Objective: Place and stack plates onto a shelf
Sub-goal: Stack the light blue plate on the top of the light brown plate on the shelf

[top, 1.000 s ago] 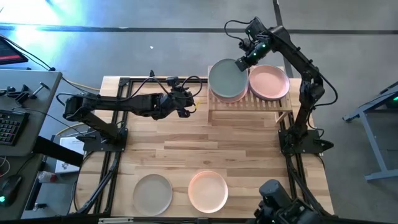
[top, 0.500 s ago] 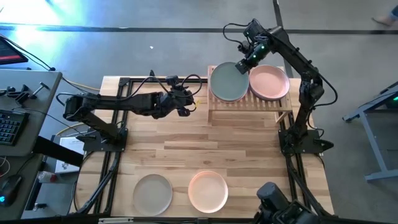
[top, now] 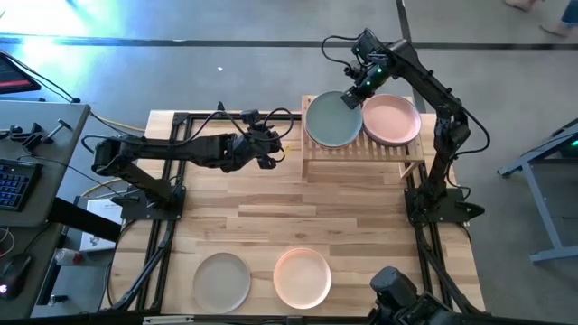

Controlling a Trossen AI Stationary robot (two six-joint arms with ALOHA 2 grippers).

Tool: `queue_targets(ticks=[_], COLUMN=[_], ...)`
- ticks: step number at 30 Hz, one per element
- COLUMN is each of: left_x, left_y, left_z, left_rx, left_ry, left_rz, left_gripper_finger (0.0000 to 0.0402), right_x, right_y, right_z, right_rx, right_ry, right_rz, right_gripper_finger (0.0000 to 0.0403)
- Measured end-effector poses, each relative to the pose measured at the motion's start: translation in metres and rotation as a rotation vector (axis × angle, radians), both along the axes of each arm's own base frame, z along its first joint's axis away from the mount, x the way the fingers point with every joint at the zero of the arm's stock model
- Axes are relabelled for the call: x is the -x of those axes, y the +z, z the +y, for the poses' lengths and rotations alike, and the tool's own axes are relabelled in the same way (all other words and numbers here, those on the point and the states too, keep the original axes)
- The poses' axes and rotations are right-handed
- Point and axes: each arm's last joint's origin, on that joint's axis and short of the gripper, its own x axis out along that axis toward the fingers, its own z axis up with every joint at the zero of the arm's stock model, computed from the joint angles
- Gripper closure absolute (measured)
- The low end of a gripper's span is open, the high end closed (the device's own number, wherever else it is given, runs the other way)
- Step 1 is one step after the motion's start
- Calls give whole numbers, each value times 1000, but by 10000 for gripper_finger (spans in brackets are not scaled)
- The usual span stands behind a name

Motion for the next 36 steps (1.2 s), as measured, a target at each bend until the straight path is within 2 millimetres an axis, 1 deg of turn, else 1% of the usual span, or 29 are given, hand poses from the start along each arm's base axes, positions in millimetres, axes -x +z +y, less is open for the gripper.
queue_targets(ticks=[8, 12, 15, 25, 28, 33, 36], left_x=[0, 0, 0, 0, 0, 0, 0], left_y=[0, 0, 0, 0, 0, 0, 0], left_z=[0, 0, 0, 0, 0, 0, 0], left_rx=[0, 0, 0, 0, 0, 0, 0], left_ry=[0, 0, 0, 0, 0, 0, 0], left_rz=[0, 0, 0, 0, 0, 0, 0], left_gripper_finger=[323, 323, 323, 323, 323, 323, 323], right_x=[-1, -5, -9, -16, -17, -17, -16], right_y=[0, 0, 0, 0, 0, 0, 0], right_z=[1, 3, 4, 13, 15, 14, 15], right_rx=[4, 18, 51, 56, 52, 61, 59], right_ry=[3, 11, -24, 7, 16, 3, 2], right_rz=[4, 2, 31, 57, 62, 75, 76], right_gripper_finger=[403, 402, 402, 401, 388, 340, 320])
